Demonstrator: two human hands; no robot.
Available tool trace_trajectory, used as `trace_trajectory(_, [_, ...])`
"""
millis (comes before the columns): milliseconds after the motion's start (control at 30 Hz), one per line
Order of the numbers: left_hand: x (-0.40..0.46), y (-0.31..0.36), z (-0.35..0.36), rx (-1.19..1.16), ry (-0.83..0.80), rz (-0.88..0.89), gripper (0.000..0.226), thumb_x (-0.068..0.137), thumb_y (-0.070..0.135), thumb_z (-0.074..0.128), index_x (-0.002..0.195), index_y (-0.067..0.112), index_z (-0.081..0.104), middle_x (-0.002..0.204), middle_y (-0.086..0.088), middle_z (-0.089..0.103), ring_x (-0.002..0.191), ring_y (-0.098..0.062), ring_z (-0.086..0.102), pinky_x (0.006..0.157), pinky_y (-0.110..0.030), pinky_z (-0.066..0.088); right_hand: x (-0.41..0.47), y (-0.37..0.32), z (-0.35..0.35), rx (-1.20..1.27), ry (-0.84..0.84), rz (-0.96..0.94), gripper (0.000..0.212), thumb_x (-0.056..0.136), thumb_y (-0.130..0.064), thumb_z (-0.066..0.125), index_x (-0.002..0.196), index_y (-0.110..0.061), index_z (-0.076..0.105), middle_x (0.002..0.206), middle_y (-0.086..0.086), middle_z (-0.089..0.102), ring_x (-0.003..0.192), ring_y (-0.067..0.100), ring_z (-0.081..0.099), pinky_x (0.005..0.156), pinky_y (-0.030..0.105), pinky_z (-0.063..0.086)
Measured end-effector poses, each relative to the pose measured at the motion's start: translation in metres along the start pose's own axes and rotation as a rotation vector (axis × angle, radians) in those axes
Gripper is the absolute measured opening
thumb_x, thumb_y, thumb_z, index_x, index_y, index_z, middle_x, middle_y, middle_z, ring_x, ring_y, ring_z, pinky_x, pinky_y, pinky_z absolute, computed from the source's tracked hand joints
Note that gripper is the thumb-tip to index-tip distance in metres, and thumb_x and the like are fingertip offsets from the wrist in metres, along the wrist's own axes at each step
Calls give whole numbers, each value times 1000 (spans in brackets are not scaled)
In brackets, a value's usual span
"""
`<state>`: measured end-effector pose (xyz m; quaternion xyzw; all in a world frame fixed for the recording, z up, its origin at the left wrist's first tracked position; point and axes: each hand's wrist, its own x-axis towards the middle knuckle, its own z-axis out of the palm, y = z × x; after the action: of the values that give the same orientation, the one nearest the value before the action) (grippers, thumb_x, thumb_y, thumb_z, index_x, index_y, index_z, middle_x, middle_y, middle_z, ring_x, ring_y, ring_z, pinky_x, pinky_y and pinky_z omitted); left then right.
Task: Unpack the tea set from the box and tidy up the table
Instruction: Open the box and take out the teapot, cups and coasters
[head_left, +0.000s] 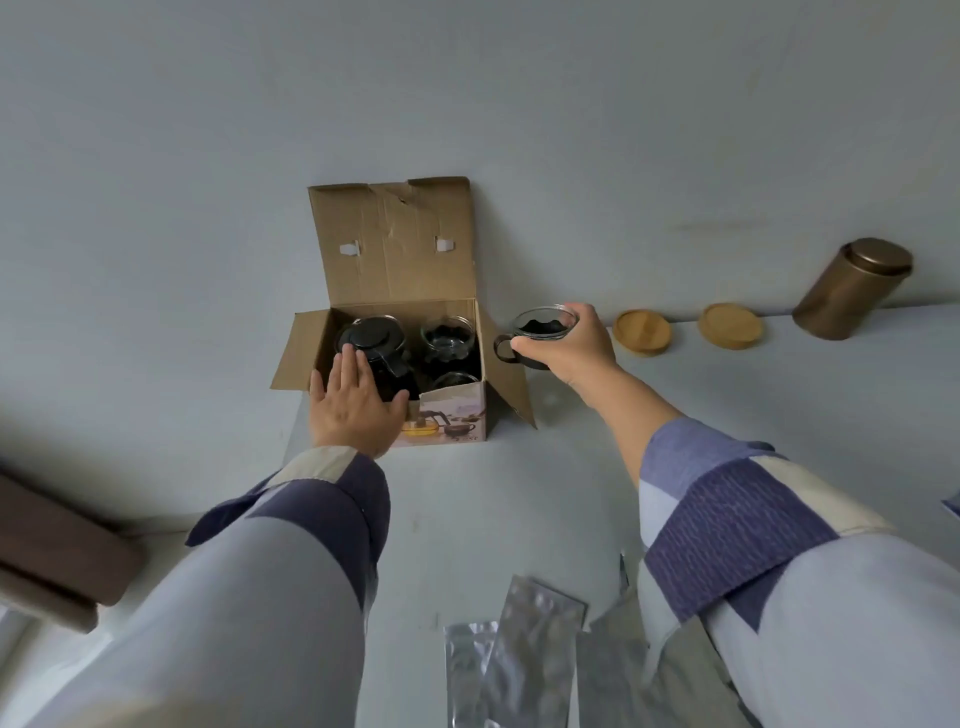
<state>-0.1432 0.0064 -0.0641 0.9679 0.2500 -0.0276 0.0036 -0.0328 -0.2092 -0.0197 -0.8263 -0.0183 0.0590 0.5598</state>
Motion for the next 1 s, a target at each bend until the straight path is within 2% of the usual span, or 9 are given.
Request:
trace_trajectory(100, [-6, 34, -8, -43, 177, 59, 62, 99, 40, 18, 151, 9, 7, 160, -6, 5, 147, -20, 3, 120, -40, 4, 1, 22, -20, -12, 34, 40, 73, 62, -26, 85, 124, -15, 48, 120, -3, 56, 109, 14, 57, 78, 20, 42])
trace_trajectory(167, [-11, 69, -13, -74, 274, 130, 57, 100, 36, 17, 151, 11, 12, 159, -5, 11, 147, -18, 8, 120, -37, 5, 2, 39, -35, -40, 54, 73, 74, 64, -25, 84, 127, -13, 47, 124, -2, 53, 113, 14, 54, 82, 19, 39])
trace_trajectory(267, [-25, 122, -5, -79, 304, 309, 56, 99, 31, 21, 151, 12, 12, 159, -4, 10, 147, -17, 6, 119, -36, 0, 5, 69, -58, -90, 103, 100, 79, 63, -28, 84, 129, -12, 46, 127, 1, 51, 117, 18, 53, 89, 23, 44])
trace_trajectory(367, [-43, 168, 22, -111, 231, 421, 58, 99, 30, 24, 151, 10, 7, 160, -4, 5, 147, -16, 4, 119, -34, -2, 8, 101, -81, -123, 153, 132, 77, 60, -27, 85, 127, -11, 49, 124, 3, 54, 112, 19, 56, 89, 25, 47])
trace_trajectory(467, [-58, 197, 55, -127, 16, 419, 60, 101, 31, 23, 151, 8, -2, 160, -6, -5, 147, -17, -5, 120, -34, -3, 11, 131, -101, -151, 204, 138, 73, 58, -30, 84, 122, -12, 53, 121, 6, 57, 109, 22, 58, 91, 29, 49])
trace_trajectory(600, [-70, 220, 87, -84, -263, 413, 62, 103, 33, 22, 149, 6, -9, 158, -7, -15, 146, -19, -12, 120, -35, -2, 15, 161, -120, -142, 243, 137, 72, 64, -23, 82, 126, -9, 48, 125, 7, 55, 113, 22, 55, 89, 22, 41])
trace_trajectory(700, [-73, 230, 97, -30, -294, 388, 63, 103, 35, 18, 147, 5, -16, 156, -9, -21, 145, -21, -17, 118, -36, -5, 19, 178, -127, -132, 253, 132, 72, 64, -25, 82, 126, -11, 48, 126, 6, 55, 114, 21, 56, 94, 25, 43])
trace_trajectory(833, [-72, 233, 100, 6, -304, 375, 62, 103, 36, 16, 147, 5, -15, 156, -9, -22, 145, -22, -18, 117, -36, -7, 18, 194, -125, -111, 252, 110, 74, 61, -28, 85, 124, -12, 50, 124, 4, 57, 112, 19, 57, 97, 31, 47])
trace_trajectory(1000, [-72, 232, 105, 10, -282, 372, 62, 102, 37, 15, 148, 5, -12, 157, -8, -21, 145, -22, -17, 117, -36, -7, 12, 202, -122, -91, 247, 51, 76, 61, -30, 85, 125, -13, 48, 125, 3, 56, 112, 17, 56, 95, 26, 45])
